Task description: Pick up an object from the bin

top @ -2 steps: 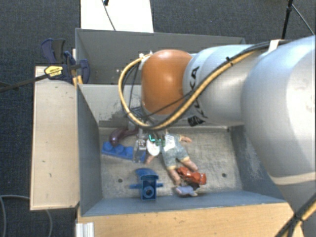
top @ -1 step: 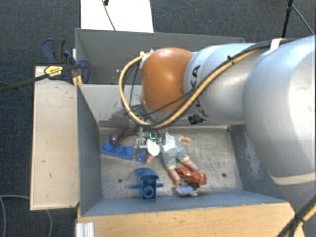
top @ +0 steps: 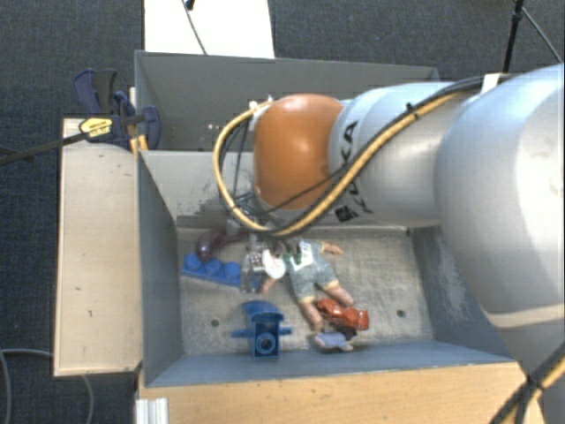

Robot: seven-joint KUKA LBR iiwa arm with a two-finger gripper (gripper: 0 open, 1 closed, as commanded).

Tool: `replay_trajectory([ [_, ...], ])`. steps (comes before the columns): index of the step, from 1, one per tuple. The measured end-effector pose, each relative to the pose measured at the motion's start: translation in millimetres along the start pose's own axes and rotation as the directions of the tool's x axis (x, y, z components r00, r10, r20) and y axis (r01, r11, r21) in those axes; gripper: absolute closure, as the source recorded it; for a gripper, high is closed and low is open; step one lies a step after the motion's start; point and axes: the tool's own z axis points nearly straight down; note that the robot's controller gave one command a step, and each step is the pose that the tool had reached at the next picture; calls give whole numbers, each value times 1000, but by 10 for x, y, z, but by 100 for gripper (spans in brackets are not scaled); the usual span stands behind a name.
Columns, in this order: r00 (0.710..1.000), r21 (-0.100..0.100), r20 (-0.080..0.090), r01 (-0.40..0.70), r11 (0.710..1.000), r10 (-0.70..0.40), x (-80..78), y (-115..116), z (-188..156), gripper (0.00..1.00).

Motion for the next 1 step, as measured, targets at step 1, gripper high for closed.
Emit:
replay_trajectory([
  [1,1000,0,-9,18,1000,-18,-25,-62,478,100],
])
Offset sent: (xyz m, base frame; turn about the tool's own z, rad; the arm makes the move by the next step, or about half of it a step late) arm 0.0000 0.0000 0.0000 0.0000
